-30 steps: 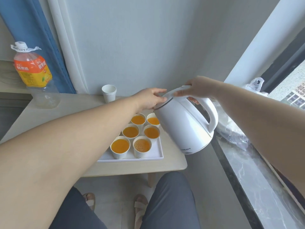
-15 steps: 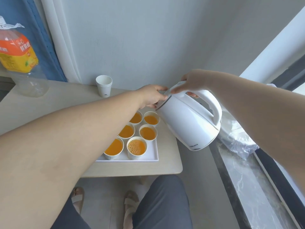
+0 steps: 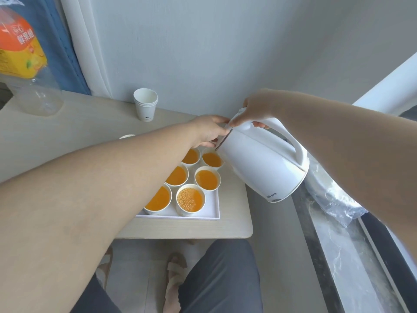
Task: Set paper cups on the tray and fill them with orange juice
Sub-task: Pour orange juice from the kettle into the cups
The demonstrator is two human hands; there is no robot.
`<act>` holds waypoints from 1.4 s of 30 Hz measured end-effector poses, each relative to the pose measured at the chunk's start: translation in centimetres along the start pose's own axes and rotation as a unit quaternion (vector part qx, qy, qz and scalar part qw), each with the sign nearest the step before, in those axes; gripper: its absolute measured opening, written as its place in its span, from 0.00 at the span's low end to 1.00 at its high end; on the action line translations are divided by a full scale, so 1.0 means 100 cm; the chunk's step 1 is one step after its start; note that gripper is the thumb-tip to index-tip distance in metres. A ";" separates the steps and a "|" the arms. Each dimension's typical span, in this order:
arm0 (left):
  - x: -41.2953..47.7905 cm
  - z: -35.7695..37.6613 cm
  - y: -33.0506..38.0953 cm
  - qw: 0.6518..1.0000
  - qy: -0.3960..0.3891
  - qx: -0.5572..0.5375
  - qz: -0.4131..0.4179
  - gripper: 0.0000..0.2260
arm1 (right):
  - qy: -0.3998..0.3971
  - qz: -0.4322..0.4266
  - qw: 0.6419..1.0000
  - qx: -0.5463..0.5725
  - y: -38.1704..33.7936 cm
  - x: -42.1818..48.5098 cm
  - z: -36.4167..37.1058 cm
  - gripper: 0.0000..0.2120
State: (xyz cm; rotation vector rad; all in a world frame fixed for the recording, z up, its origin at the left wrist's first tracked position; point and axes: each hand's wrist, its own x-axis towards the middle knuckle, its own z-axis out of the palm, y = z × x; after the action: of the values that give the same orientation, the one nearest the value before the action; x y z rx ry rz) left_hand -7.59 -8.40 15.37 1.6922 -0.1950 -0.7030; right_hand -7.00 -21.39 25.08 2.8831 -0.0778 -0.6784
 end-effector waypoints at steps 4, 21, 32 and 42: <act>0.003 -0.001 -0.004 1.000 -0.004 -0.021 -0.004 0.19 | -0.001 -0.004 1.000 -0.017 -0.003 0.009 0.000 0.29; 0.007 -0.006 -0.010 0.999 -0.006 -0.035 -0.028 0.20 | -0.009 -0.017 0.993 -0.116 -0.021 0.019 -0.001 0.28; 0.006 -0.006 -0.011 0.998 0.009 -0.048 -0.030 0.21 | 0.011 -0.028 0.988 -0.153 -0.030 0.023 -0.005 0.25; 0.001 -0.007 -0.009 0.998 0.009 -0.049 -0.031 0.20 | -0.006 -0.020 0.983 -0.184 -0.040 0.014 -0.009 0.25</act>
State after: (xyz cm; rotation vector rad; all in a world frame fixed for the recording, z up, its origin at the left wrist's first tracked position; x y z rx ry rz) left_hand -7.36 -7.58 14.58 1.6151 -0.0944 -0.7317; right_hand -5.32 -17.44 24.53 2.5314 0.0961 -0.6402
